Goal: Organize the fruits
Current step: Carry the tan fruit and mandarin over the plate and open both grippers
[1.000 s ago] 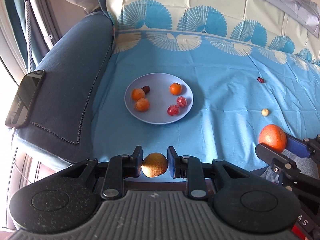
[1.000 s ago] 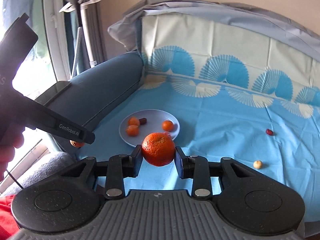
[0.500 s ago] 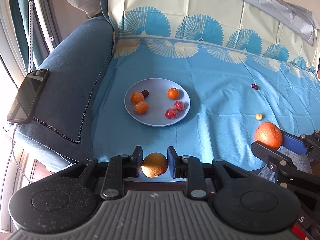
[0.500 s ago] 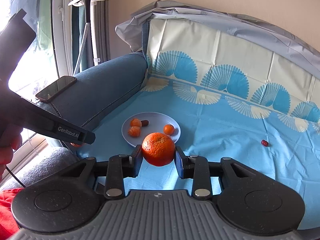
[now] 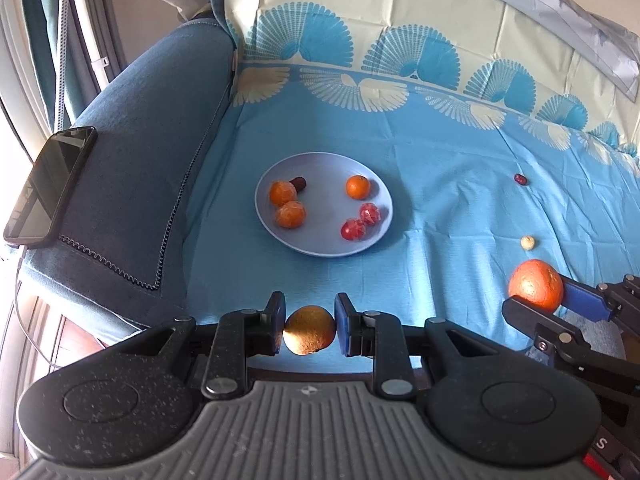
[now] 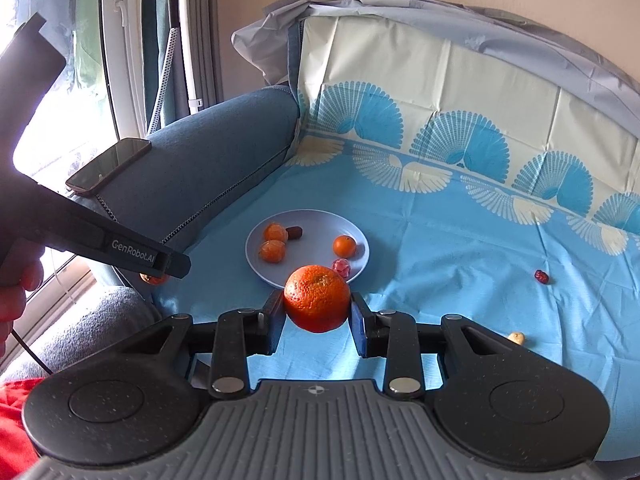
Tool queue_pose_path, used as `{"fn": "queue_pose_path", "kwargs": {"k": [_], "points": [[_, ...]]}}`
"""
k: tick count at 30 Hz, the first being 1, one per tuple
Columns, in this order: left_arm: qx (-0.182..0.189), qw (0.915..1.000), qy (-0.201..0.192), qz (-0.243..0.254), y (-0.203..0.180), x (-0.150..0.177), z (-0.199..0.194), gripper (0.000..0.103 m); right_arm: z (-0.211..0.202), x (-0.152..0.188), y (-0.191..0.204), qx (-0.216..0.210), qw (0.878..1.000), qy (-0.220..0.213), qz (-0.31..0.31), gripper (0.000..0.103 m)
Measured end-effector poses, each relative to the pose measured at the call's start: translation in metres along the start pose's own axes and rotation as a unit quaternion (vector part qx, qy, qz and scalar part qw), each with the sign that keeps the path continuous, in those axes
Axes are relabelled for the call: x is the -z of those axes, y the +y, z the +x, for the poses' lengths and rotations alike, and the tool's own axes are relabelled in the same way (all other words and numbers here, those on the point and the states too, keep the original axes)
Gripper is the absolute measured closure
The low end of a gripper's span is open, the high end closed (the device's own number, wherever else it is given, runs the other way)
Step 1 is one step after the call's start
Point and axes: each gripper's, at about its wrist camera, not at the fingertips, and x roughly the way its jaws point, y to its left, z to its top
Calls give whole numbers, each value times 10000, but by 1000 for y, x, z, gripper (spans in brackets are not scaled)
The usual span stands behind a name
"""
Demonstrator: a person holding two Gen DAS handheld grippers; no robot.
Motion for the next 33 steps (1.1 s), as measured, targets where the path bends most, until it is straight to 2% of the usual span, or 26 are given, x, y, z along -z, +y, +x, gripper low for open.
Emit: {"fn": "queue_pose_path", "kwargs": {"k": [8, 12, 27, 33], "points": [[-126, 9995, -274, -116, 10, -41, 27, 74, 49, -20, -3, -262, 9990, 245, 275, 67], [-90, 9995, -242, -168, 11, -60, 53, 74, 86, -29, -5, -293, 9982, 414, 330, 67], [-148, 9985, 367, -385, 23, -106, 188, 74, 224, -51, -19, -74, 9957, 921, -22, 67], [-122, 9980, 517, -329, 24, -113, 227, 74, 258, -52, -16, -33, 9945, 1009, -271, 67]]}}
